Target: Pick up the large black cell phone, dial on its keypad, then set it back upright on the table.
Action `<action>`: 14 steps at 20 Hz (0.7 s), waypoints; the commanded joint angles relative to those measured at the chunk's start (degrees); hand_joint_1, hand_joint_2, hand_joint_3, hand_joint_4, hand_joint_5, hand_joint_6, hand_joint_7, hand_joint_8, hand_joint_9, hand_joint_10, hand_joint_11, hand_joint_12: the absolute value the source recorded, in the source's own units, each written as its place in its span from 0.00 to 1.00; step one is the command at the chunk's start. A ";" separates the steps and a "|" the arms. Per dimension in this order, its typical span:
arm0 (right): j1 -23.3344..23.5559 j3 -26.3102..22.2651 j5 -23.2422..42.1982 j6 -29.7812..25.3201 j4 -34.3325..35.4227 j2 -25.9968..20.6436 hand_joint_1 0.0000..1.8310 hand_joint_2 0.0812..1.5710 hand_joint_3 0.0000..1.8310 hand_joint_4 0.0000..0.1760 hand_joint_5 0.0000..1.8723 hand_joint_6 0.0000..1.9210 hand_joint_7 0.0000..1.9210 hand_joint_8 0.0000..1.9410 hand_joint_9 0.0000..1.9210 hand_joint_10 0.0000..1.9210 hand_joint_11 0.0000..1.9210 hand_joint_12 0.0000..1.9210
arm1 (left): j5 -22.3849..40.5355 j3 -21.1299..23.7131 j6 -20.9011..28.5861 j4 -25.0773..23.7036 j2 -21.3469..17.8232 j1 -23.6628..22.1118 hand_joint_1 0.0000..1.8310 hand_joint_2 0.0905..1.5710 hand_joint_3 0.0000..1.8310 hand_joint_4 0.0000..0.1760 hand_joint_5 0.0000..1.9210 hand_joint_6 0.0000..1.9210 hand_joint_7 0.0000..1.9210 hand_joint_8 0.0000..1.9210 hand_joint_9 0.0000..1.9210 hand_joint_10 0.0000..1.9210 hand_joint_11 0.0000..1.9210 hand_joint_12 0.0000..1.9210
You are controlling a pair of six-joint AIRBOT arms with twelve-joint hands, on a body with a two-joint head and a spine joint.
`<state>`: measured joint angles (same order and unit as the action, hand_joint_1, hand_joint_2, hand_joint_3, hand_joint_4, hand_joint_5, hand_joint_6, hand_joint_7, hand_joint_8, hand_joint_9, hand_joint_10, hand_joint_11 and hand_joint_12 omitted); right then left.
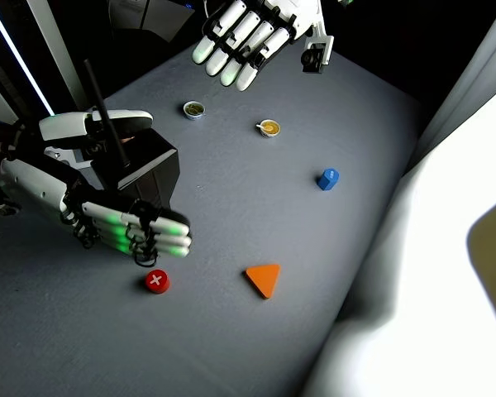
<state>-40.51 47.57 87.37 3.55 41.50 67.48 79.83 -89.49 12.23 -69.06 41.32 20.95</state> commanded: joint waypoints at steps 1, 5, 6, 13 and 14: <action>0.45 0.04 5.78 -0.48 -3.28 -0.36 0.69 0.74 0.01 0.00 0.21 0.01 0.23 0.01 0.23 0.01 0.05 0.49 | 3.18 0.15 0.13 5.73 -0.07 -1.35 0.30 0.67 0.00 0.00 0.15 0.00 0.16 0.00 0.16 0.00 0.00 0.35; 0.45 0.06 5.66 -0.48 -3.53 -0.21 0.82 0.74 0.01 0.00 0.33 0.54 0.36 0.62 0.42 0.63 0.42 0.85 | 3.17 0.15 -0.14 5.69 0.00 -1.34 0.28 0.68 0.00 0.00 0.15 0.00 0.16 0.00 0.16 0.00 0.00 0.36; 0.55 0.08 5.66 -0.48 -3.54 -0.22 0.81 0.72 0.00 0.00 0.38 0.58 0.42 0.57 0.47 0.59 0.44 0.82 | 3.30 0.15 -0.15 5.60 0.00 -1.34 0.28 0.67 0.00 0.00 0.16 0.00 0.17 0.00 0.17 0.00 0.00 0.37; 0.87 0.12 5.66 -0.48 -4.21 -0.39 0.75 0.71 0.00 0.00 0.49 0.50 0.46 0.58 0.46 0.70 0.42 0.65 | 3.77 0.14 0.40 4.01 0.05 -1.29 0.28 0.68 0.00 0.00 0.15 0.00 0.16 0.00 0.15 0.00 0.00 0.31; 1.16 0.17 5.66 -0.48 -4.54 -0.73 0.75 0.71 0.00 0.00 0.49 0.50 0.46 0.59 0.45 0.70 0.40 0.66 | 3.78 0.15 0.71 3.60 0.08 -1.29 0.27 0.69 0.00 0.00 0.15 0.00 0.16 0.00 0.14 0.00 0.00 0.32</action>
<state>-39.94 47.59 87.37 4.10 41.25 67.46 79.64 -89.49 12.58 -70.41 41.32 20.95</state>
